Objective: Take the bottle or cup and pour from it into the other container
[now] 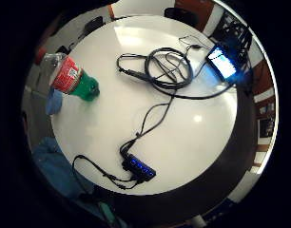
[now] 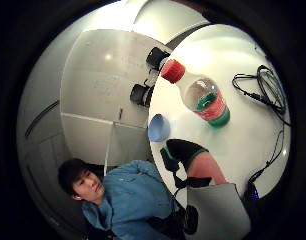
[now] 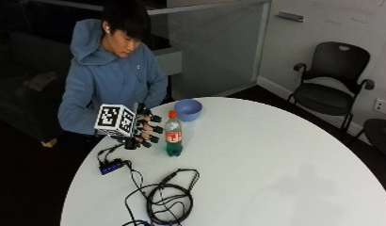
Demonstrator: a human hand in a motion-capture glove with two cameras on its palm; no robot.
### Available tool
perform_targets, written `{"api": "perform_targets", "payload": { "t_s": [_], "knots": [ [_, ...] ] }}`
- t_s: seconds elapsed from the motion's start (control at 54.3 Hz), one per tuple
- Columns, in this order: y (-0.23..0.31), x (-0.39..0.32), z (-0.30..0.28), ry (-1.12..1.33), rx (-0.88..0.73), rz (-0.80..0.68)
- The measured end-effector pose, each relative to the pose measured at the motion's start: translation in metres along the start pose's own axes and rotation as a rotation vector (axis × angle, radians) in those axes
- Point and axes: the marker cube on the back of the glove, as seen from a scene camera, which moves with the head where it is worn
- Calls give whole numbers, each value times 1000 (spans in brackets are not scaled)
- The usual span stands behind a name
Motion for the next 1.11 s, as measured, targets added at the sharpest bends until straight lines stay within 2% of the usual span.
{"api": "perform_targets", "payload": {
  "t_s": [0.645, 0.903, 1.106],
  "knots": [
    [-39, 18, 66, -306, -192, -24],
    [-60, 13, 99, -363, -202, -62],
    [-70, -3, 113, -516, -93, -101]
  ]
}}
